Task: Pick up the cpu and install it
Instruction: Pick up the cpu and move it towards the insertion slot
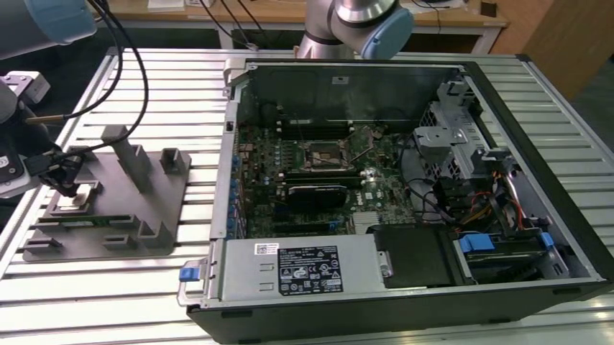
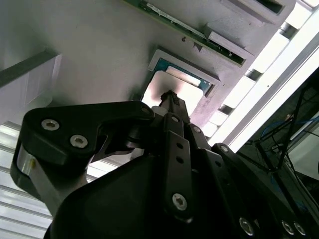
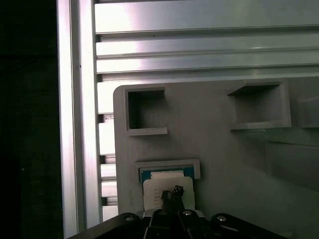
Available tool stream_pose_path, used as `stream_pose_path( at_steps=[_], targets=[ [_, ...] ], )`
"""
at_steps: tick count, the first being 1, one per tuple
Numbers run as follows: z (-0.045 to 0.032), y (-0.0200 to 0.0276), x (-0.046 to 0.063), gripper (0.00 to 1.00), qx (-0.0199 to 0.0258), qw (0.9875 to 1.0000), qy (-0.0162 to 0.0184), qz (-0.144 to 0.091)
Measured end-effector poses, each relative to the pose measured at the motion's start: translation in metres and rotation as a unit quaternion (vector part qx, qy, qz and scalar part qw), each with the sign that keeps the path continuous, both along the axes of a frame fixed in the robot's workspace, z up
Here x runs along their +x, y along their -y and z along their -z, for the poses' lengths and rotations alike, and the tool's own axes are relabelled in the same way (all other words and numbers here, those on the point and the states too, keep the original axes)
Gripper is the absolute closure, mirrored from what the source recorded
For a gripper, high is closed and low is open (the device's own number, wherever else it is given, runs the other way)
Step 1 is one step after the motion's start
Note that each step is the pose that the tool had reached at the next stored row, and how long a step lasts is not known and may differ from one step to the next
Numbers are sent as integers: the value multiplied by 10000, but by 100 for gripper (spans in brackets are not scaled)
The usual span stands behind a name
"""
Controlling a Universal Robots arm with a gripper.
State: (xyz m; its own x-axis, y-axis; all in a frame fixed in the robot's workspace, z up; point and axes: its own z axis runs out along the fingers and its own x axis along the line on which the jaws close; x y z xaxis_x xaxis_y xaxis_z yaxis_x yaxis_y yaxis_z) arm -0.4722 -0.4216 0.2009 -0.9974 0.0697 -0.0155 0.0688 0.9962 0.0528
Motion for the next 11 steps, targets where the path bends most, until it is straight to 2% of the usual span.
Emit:
stream_pose_path(
  at_steps=[5,8,11],
  targets=[
    [1,0,0,89,0,10000,-1,0],
    [2,0,0,71,0,10000,0,0],
    [2,0,0,65,0,10000,0,0]
  ],
)
